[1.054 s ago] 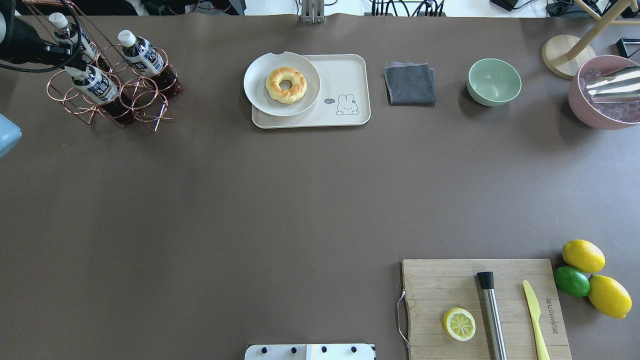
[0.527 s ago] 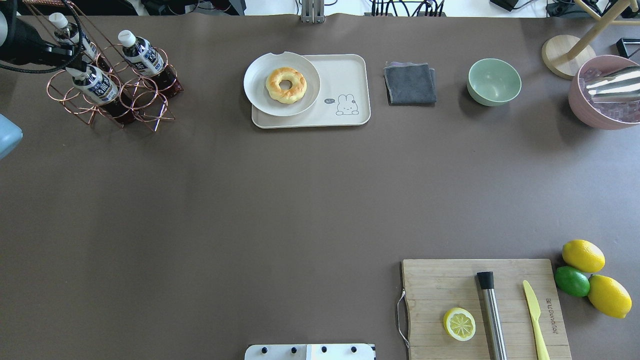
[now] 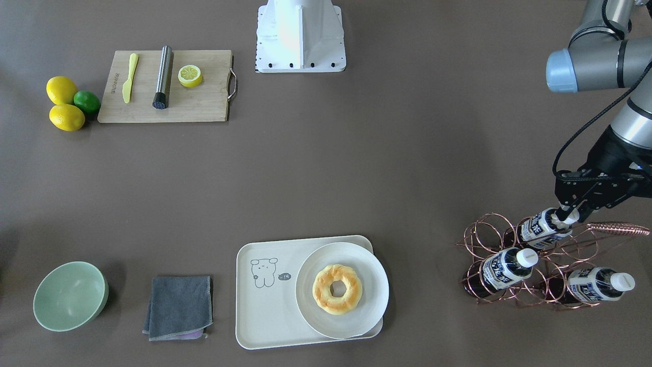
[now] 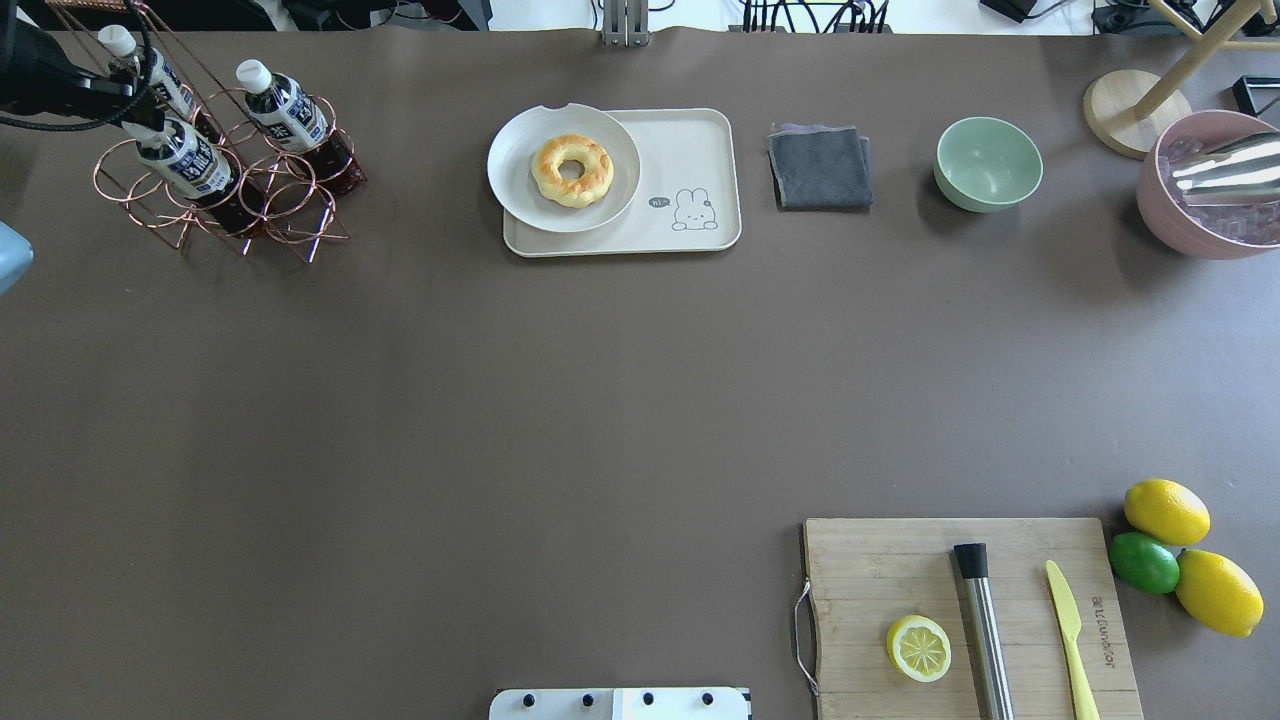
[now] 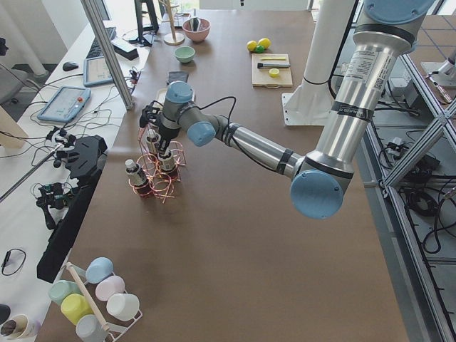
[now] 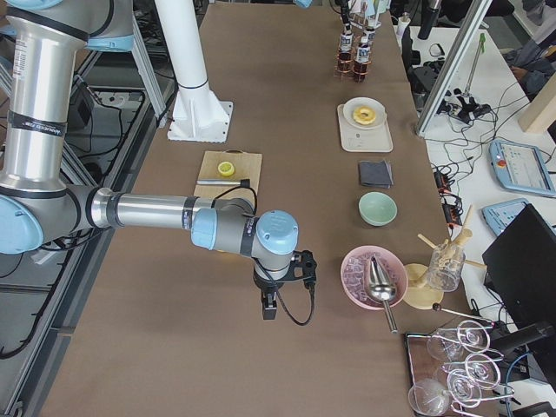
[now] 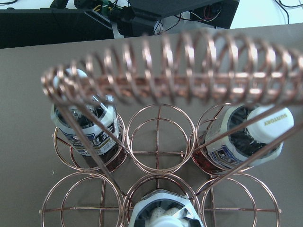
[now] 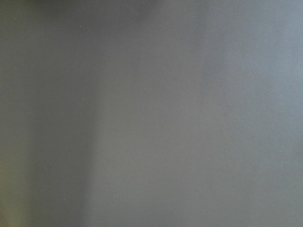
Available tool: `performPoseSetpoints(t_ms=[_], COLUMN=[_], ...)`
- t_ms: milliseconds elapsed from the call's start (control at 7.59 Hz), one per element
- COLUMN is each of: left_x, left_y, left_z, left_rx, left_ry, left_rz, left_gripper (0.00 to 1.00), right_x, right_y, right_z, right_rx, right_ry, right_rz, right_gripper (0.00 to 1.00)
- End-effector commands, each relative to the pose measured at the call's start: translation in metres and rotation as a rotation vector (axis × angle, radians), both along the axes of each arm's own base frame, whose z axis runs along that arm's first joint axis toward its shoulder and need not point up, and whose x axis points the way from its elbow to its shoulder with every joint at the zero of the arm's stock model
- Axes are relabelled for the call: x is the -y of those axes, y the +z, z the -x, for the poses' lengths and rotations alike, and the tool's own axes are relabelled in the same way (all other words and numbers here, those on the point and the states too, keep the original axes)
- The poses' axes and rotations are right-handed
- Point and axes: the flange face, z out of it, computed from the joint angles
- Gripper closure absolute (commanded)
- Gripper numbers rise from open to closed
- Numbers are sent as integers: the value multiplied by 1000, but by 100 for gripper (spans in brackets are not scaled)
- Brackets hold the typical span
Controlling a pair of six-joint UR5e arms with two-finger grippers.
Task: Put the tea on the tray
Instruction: 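Lower the left gripper and grasp the nearest tea bottle's cap, then lift the tea bottle out of the rack with the left gripper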
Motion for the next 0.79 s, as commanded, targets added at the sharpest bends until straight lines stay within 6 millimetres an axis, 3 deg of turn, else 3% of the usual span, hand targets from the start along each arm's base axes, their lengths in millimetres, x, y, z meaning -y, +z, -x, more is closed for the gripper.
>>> performPoseSetpoints(t_ms=[0,263,527,659], left_x=[16,-9,-34,-45], left_y=[-44,-91,-124,-155], left_z=[72,101,136,132], left_rx=[-118,-108,-66,-73], left_ry=[-1,-33,-38,-48], left_rz=[36,61,37,45], left_gripper=[100,100,100,100], right_x=[0,1,3,4], right_y=[0,-1,-2,-5], right_z=[0,0,1,1], right_rx=[0,0,0,0], right_ry=[1,1,0,-2], right_rz=[1,-1,-5,-10], right_gripper=[0,0,0,0])
